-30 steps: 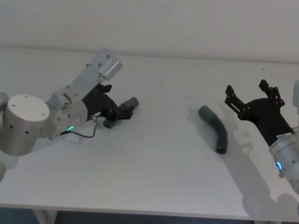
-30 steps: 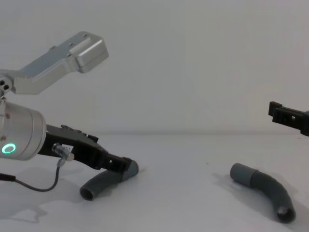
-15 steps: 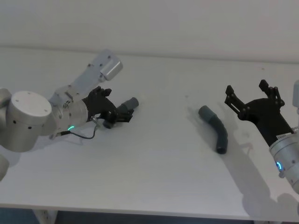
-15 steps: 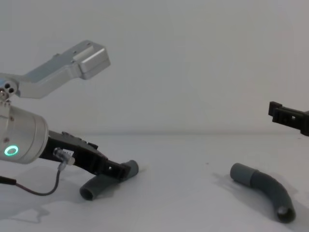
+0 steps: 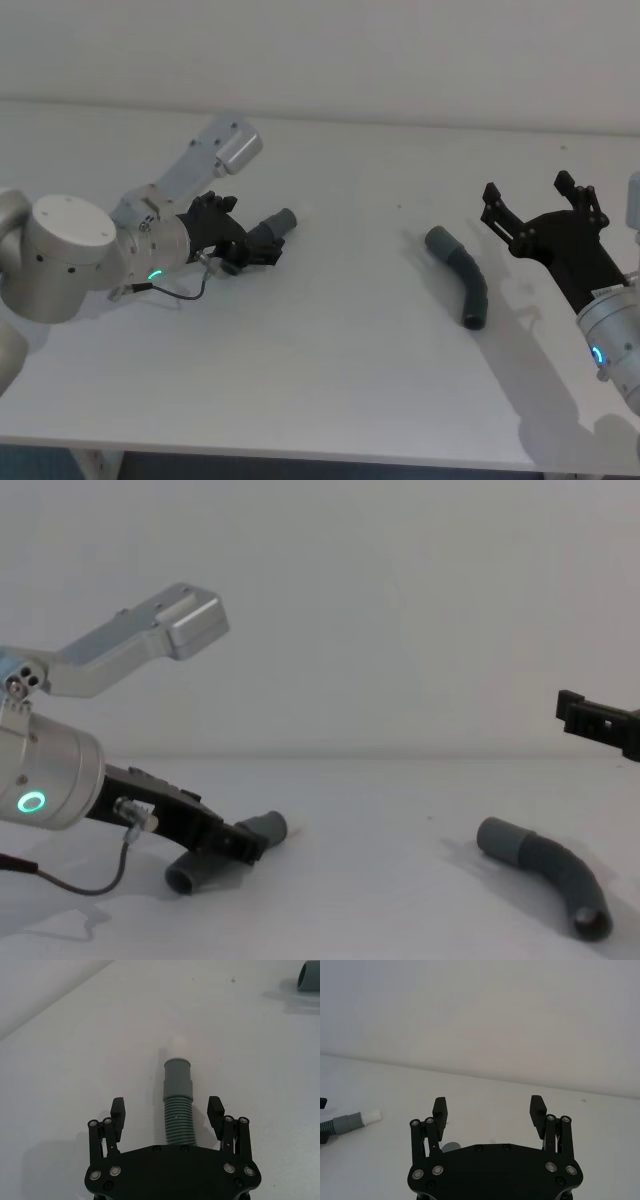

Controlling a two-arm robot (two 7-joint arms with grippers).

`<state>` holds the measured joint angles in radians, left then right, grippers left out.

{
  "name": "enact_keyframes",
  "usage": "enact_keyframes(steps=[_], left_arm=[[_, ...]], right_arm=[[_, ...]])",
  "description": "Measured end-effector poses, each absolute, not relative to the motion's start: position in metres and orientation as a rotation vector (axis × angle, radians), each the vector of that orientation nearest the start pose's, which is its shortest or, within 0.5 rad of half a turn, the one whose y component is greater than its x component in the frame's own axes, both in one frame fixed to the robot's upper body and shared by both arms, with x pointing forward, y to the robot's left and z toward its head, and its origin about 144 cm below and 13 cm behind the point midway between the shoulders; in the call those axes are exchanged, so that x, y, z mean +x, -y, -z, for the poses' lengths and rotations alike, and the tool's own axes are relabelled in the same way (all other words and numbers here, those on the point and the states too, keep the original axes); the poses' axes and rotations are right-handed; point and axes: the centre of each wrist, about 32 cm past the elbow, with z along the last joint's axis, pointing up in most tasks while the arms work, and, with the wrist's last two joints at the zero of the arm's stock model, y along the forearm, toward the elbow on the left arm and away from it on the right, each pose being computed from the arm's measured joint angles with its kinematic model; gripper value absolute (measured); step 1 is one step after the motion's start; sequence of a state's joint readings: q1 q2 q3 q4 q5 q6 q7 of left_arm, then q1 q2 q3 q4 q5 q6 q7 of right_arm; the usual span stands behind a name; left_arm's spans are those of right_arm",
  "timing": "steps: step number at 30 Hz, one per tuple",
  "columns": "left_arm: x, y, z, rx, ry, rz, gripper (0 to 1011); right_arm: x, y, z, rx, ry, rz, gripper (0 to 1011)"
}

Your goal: Use both hands to pick up one end of the pipe from the table, align the ends, and insert them.

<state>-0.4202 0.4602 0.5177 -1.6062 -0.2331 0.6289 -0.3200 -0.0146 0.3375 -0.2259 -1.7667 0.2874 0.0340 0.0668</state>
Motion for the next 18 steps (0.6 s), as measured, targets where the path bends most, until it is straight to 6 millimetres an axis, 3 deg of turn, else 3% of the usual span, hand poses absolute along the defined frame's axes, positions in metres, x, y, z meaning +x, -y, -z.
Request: enact_keyframes(steps=[18], left_arm=[[0.5363, -0.2107, -1.2456, 0.581, -0.062, -0.876, 1001]], right_arm=[[0.4433, 0.2371, -1.1887, 0.026, 0.075, 1.23, 1000]])
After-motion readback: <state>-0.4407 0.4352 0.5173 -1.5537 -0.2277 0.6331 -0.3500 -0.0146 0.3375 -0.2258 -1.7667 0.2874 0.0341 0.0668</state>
